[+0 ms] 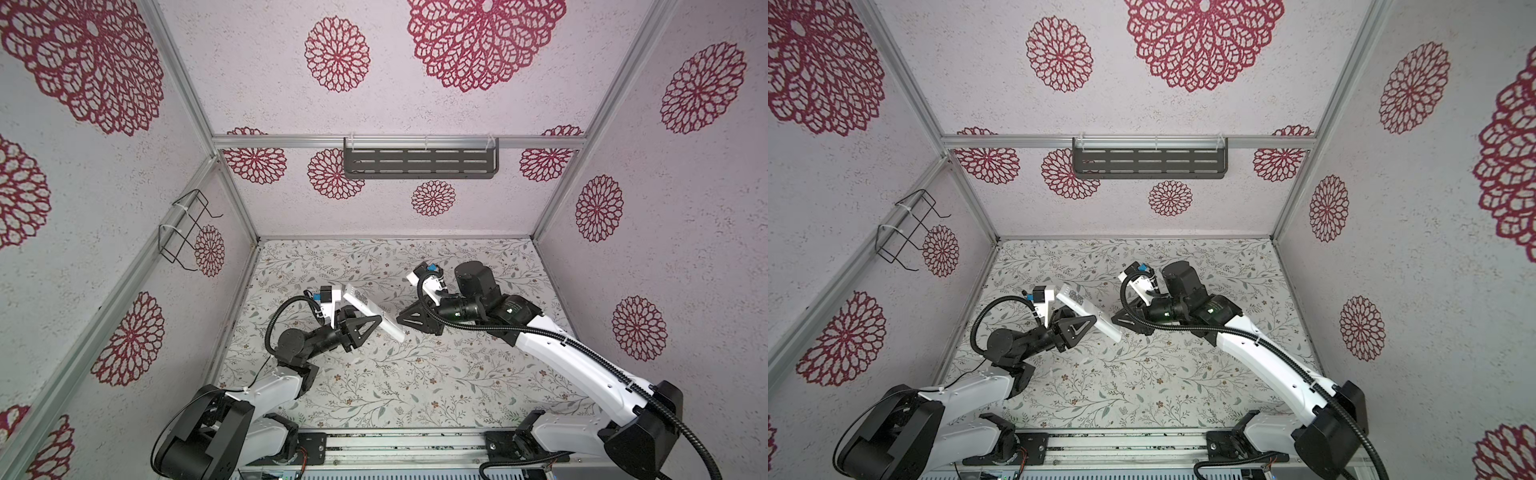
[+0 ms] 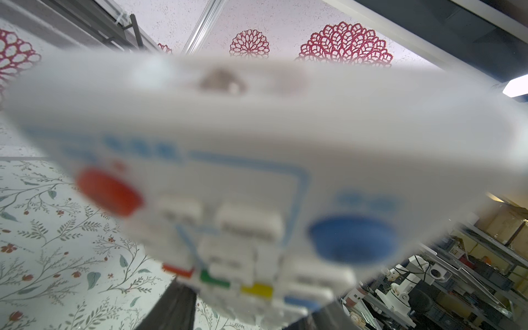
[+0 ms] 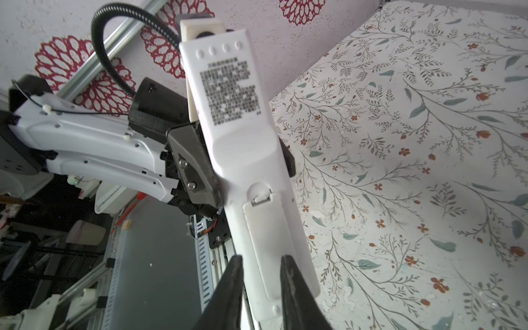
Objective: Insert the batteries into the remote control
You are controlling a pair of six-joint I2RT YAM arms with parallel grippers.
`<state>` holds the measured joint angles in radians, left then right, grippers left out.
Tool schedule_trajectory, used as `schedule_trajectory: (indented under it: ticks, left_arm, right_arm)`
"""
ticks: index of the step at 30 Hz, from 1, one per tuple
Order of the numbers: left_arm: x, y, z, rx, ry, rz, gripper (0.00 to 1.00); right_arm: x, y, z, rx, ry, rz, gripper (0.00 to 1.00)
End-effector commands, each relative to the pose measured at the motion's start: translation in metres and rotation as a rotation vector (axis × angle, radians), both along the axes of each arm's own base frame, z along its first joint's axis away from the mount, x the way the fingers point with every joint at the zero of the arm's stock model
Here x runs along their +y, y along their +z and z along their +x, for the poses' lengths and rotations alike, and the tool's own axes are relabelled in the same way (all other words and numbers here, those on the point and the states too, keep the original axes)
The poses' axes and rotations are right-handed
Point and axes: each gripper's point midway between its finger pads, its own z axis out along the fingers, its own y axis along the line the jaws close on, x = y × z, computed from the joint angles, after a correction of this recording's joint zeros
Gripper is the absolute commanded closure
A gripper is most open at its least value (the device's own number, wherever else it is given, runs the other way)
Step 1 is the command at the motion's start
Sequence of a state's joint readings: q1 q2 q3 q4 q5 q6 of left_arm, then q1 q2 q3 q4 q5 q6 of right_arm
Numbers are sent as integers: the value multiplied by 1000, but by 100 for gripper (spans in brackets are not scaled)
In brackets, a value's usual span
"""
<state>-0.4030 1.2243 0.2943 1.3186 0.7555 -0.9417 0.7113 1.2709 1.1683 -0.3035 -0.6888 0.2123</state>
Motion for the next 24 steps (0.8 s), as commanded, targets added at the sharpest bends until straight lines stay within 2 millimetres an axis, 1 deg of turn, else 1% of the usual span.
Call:
schedule_trajectory:
  ticks: [1,6,8,11,16,19,24]
  left_arm:
    - [0,-10,-3,12,1,49,57]
    - [0,-32,-3,78,20,143,57]
    - [2,-39,-5,99,35,170,57]
    - [5,-47,-7,119,53,207,57]
    - [7,-56,-5,141,75,238,57]
    - [6,-63,-3,165,74,249,57]
    - [4,-75,2,204,71,269,57]
  right_arm:
    - [3,9,15,-56,-46,35,75]
    - [3,-12,29,-35,-113,-3,77]
    - [2,-28,36,-14,-153,-18,77]
    - [6,-49,35,29,-153,-22,77]
    - [17,-58,23,37,-105,-8,77]
    - [24,-60,14,36,-77,-13,77]
    - [24,-69,8,43,-70,-36,77]
